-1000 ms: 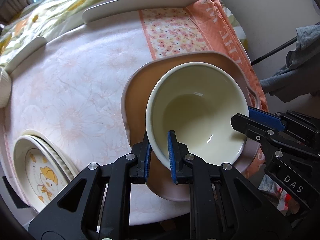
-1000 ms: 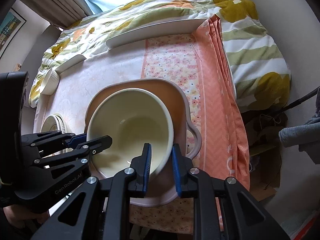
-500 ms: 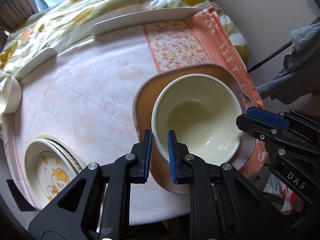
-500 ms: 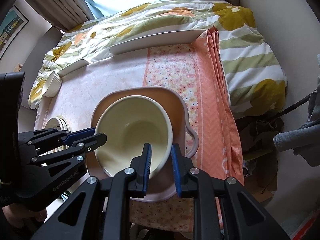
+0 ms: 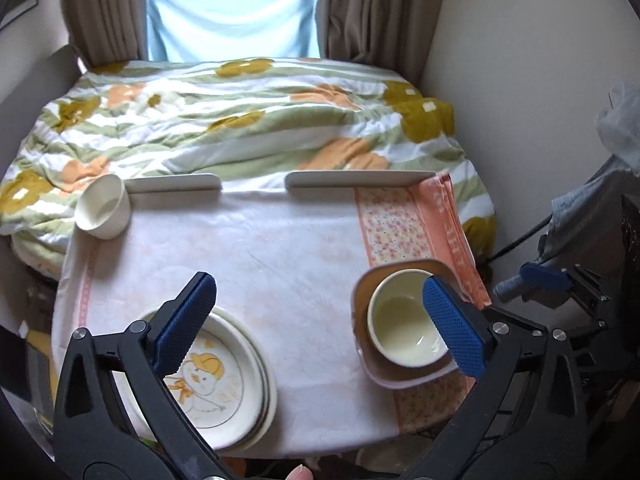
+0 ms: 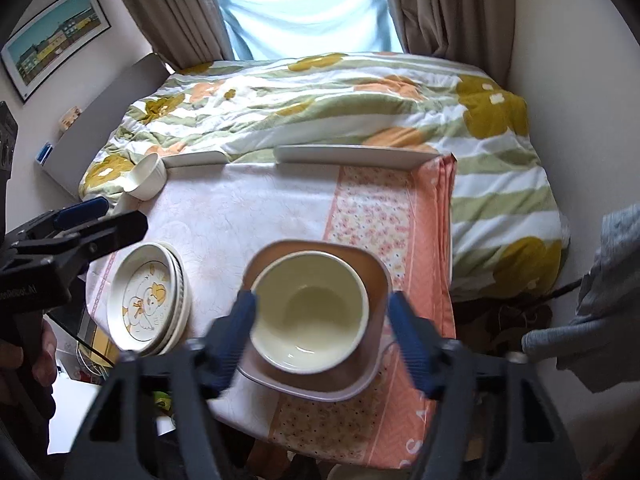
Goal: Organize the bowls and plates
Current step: 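Open both tools and pull them back from the cream bowl, then grasp the rim of the small white bowl with both tools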
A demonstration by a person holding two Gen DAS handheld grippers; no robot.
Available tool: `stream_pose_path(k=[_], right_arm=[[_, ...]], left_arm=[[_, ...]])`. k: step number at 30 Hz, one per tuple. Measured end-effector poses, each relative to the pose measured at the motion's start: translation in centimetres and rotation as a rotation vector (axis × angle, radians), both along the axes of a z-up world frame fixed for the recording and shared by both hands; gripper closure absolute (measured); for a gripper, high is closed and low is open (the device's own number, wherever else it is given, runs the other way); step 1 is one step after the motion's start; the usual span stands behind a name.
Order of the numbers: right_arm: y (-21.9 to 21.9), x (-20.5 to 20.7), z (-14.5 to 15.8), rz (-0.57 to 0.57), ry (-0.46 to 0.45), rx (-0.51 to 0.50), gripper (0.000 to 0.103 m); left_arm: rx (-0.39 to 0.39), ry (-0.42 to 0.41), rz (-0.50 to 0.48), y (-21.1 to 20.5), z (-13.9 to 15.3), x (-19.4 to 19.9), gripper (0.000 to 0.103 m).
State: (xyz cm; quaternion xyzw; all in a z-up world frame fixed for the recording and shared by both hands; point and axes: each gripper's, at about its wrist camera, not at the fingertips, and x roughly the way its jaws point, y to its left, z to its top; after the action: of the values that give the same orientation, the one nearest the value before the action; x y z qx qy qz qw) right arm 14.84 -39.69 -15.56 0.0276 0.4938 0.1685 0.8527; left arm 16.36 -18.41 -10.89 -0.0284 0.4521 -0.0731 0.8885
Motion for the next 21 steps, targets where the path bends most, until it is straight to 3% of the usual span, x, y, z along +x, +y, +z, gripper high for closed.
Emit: stream_pose_path(k=[6,10,13,17,21], right_arm=[[4.7,1.4,4.4,0.19,-0.153,-0.006,0.002],[9.7,3.2,8.3,0.372,-0.266,0.053,0.002],[14.8,5.7,10.5,0.524,-0.204,0.107,0.002],[22.3,9.3,11.7,0.514,-0.243,0.015,0.002],[29.3,13.9,9.4,0.592,-0.066,0.061,0.002]], left_arm=[[-0.054,-0.049,0.176,8.2,3.2,-2.0,0.0],[-0.075,-0.075,0.305,14.2,4.8,-3.5,0.0],[-0.099,-0.094,0.39,18.7,5.4,-4.2,0.0],[-0.157,-0.068,0.464,23.7,4.3,-3.1,0.0],[-0.24,-0.029,0.553,28.2,1.4,-0.5,0.002]])
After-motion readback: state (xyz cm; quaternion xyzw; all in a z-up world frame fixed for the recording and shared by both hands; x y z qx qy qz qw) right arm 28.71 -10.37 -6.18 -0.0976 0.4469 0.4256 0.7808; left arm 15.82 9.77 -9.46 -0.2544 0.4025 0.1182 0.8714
